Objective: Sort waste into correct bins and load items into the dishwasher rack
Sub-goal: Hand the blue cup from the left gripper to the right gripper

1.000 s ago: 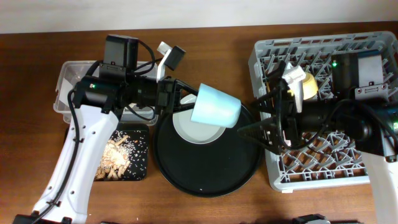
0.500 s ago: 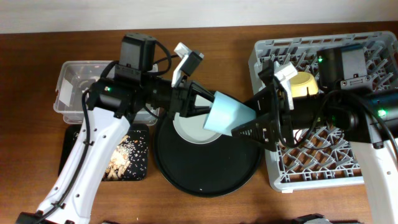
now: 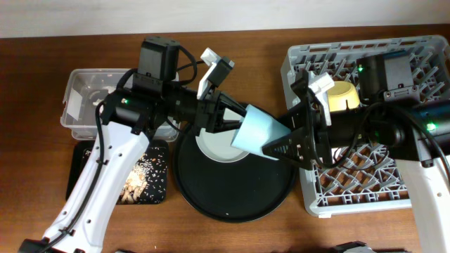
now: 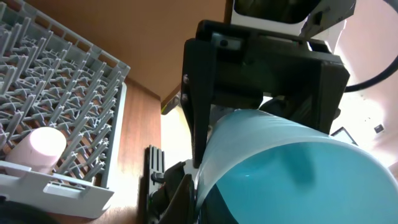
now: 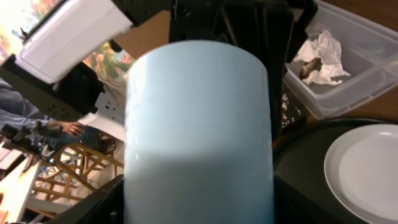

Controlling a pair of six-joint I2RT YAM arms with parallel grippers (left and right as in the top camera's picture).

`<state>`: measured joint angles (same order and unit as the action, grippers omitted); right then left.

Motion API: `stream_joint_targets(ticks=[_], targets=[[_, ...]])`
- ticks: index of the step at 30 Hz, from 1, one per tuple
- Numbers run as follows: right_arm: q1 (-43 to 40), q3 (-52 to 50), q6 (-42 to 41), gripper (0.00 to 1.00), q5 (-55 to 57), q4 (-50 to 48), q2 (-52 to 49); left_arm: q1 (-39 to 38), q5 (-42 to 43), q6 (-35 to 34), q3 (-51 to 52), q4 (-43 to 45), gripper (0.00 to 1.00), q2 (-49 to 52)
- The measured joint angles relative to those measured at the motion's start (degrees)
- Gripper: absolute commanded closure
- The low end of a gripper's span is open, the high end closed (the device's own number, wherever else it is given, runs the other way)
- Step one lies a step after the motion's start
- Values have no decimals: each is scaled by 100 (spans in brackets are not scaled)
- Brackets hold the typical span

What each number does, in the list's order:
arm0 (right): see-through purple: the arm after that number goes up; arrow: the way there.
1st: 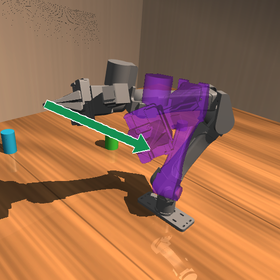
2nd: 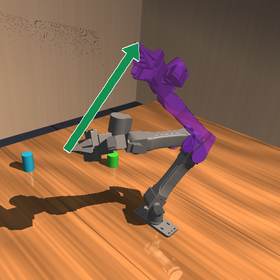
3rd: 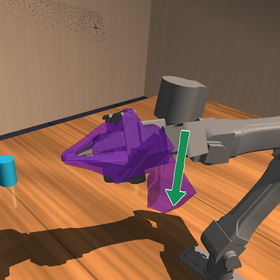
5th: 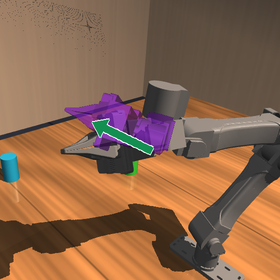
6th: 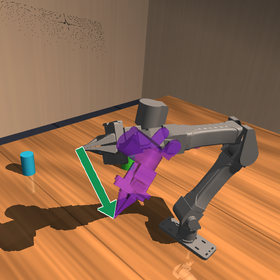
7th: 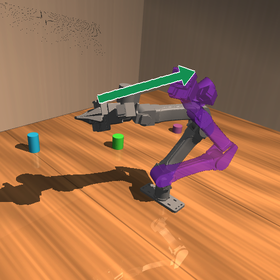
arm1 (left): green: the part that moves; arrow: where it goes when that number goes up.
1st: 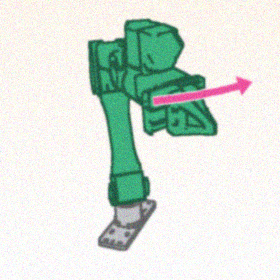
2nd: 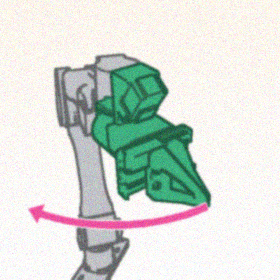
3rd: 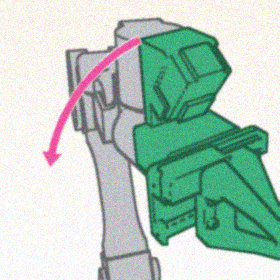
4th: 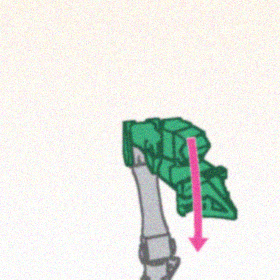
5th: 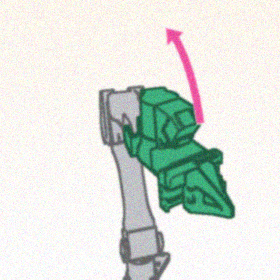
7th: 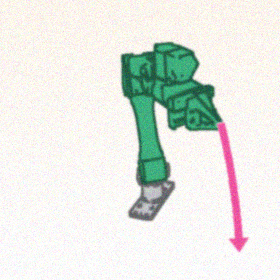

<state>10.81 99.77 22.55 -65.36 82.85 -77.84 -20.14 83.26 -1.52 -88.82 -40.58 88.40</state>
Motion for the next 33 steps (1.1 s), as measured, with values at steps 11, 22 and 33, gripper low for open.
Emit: stream_joint_targets(ticks=[11, 22, 33], targets=[[33, 0, -4, 36, 343, 199, -2, -4, -157, -2, 0, 79, 100, 0], [-28, -2, -164, 41, 267, -278, 0, 50, -190, 61, -20, -525, 94, 0], [-468, -4, -498, 43, 621, -345, 0, 46, -992, 356, -17, -1054, 26, 0]])
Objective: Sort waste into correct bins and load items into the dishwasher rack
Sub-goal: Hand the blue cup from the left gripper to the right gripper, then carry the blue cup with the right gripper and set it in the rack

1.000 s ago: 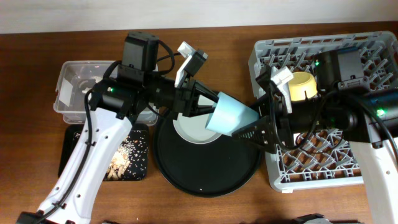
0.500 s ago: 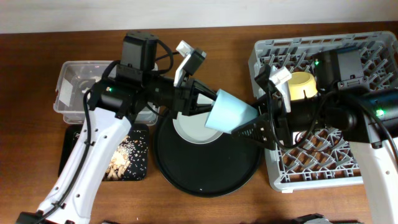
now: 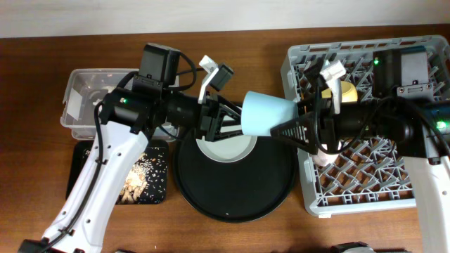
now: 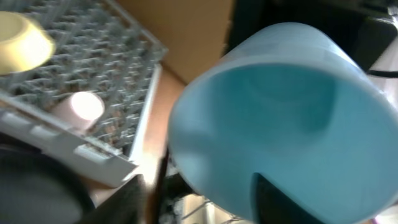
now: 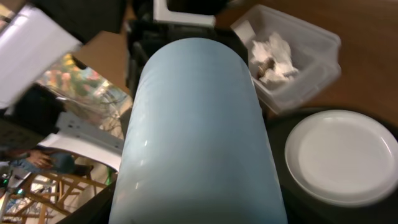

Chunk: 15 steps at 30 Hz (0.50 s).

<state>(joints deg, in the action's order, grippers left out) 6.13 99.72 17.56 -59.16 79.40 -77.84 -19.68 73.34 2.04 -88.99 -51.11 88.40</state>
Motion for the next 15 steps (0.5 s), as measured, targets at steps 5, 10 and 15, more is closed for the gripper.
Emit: stream_joint_targets(ticks=[5, 10, 15], targets=[[-4, 0, -398, 43, 1751, 437, 0, 313, -855, -125, -2, -55, 25, 0], [-7, 0, -1497, 55, 4205, 551, 0, 514, -1705, -221, -2, -476, 24, 0], [-11, 0, -2575, 55, 6371, 614, -55, 503, -2909, -249, 0, -962, 18, 0]])
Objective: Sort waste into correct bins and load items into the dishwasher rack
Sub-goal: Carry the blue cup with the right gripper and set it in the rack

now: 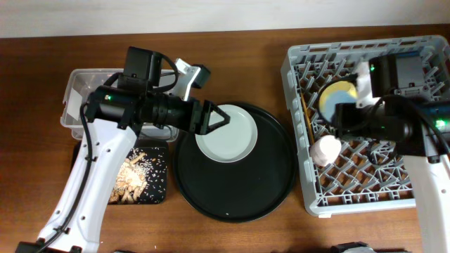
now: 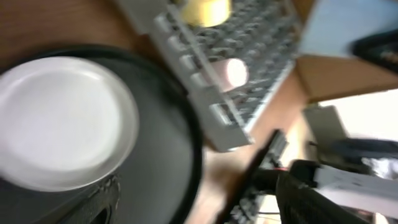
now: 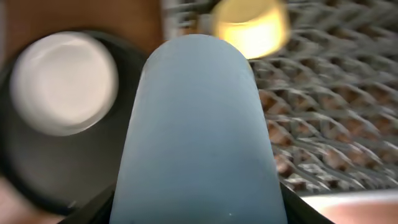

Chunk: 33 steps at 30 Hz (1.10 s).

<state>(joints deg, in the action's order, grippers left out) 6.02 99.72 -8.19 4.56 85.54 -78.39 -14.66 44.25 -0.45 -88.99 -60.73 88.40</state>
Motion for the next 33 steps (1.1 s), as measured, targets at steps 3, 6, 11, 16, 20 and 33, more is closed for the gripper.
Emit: stream_joint_targets(ticks=[3, 6, 11, 16, 20, 33], targets=[[-24, 4, -260, 55, 450, 7, -232, 0, -496, -2, 0, -122, 17, 0], [-240, 4, -407, 55, 702, -20, -730, 0, -874, -2, 0, -339, 17, 0], [-914, 4, -212, 52, 485, -57, -1528, 0, -1331, -2, 0, -616, 17, 0], [-1235, 4, 221, 53, -199, -138, -2065, 0, -1475, -2, 0, -608, 17, 0], [-1259, 4, 382, 53, -380, -245, -2310, 0, -1545, -2, 0, -612, 17, 0], [-1469, -581, 398, 55, -422, -667, -2339, 0, -1679, -2, 0, -704, 17, 0]])
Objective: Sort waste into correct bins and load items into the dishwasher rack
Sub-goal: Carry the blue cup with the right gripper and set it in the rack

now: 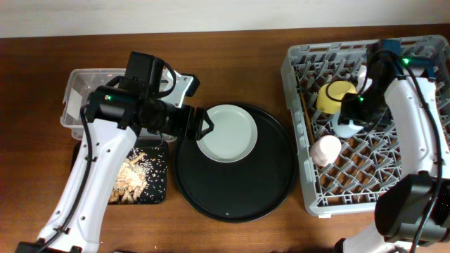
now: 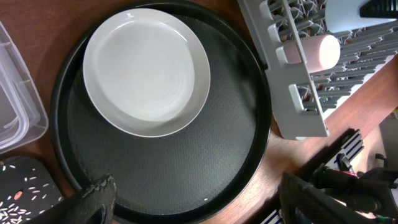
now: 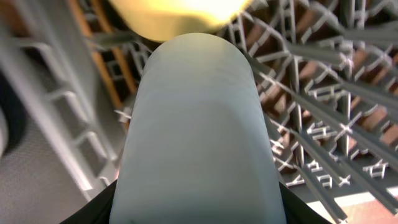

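Note:
My right gripper (image 1: 349,116) is shut on a pale blue cup (image 3: 199,124) and holds it down in the grey dishwasher rack (image 1: 365,176). The cup sits just below a yellow cup (image 1: 336,95) and above a pink cup (image 1: 325,149) lying near the rack's left wall. In the right wrist view the blue cup fills the frame, with rack wires (image 3: 323,112) around it. My left gripper (image 1: 200,126) stands open over the left of the black round tray (image 2: 186,162), beside the white plate (image 2: 146,71).
A clear plastic bin (image 1: 91,98) stands at the far left. In front of it lies a black square tray (image 1: 133,176) with food scraps. The rack's left wall (image 2: 292,93) runs close to the round tray's right edge.
My right gripper has brought the blue cup from above the rack down among its wires beside the yellow cup. My left gripper has shifted slightly and looks straight down at the tray.
The blue cup was between both grippers above the round tray. Then my right gripper held it alone, the left one open at its mouth. Then the cup was over the rack and the left arm had drawn back. Now the cup is low in the rack.

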Controlling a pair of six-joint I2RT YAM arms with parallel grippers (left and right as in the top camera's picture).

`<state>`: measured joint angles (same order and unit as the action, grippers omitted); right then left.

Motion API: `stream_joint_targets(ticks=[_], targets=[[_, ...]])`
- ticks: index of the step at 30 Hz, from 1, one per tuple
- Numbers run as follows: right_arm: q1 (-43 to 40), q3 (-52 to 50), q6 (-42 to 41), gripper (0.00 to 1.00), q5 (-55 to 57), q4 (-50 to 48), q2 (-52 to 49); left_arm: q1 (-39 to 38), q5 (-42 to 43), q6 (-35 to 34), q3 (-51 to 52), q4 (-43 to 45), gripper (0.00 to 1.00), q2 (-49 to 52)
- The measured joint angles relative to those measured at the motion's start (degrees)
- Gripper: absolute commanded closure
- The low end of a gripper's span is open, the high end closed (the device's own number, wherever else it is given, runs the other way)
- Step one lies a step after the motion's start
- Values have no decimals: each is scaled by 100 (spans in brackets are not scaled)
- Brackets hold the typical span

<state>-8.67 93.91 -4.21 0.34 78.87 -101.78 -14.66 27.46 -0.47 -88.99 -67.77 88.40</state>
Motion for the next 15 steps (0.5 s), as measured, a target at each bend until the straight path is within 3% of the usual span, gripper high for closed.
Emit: stream_joint_targets(ticks=[7, 15], targets=[[-557, -39, -26, 55, -267, 254, 0, 0, -11, 0, 0, -17, 17, 0], [-592, 127, 407, 57, -1342, -138, 0, 0, -9, 0, 0, -17, 17, 0]])
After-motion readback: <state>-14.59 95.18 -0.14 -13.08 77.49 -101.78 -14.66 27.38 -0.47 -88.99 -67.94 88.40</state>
